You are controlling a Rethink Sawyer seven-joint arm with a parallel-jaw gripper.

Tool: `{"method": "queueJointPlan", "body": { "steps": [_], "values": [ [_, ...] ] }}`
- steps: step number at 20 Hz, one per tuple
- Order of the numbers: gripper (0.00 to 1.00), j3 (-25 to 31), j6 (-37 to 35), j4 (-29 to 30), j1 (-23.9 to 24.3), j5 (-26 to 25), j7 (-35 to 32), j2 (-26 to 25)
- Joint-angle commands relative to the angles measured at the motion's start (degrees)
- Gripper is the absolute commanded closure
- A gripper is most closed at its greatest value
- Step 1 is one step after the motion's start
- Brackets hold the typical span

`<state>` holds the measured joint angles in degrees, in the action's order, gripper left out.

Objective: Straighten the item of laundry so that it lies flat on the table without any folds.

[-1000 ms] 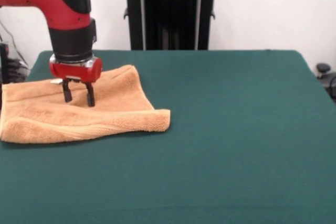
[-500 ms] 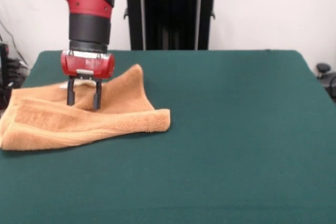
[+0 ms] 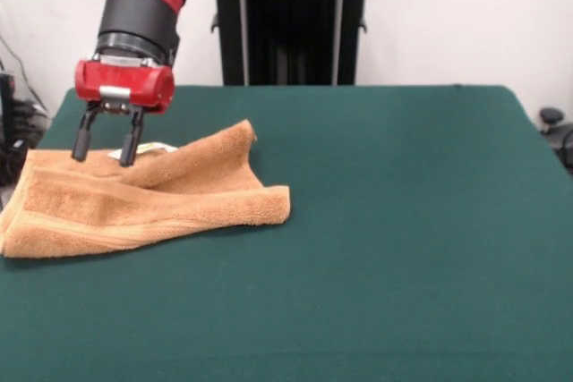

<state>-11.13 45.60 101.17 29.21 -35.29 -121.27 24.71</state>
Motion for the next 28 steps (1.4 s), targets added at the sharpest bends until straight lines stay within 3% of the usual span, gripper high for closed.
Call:
{"method": "queueJointPlan", "body": {
  "steps": [1,10,23,28],
  "values": [
    [0.00,-3.3,-0.7,3.0,-3.6,2.2,0.2,-3.2],
    [0.00,-2.2,-5.0,1.4,-3.6,-1.0,-3.5,-3.0],
    [0.00,6.8,-19.9,-3.3,-0.1,-8.9,-7.6,-0.8],
    [0.00,9.4,-22.7,-5.2,1.2,-9.7,-6.9,-1.5]
  ]
}}
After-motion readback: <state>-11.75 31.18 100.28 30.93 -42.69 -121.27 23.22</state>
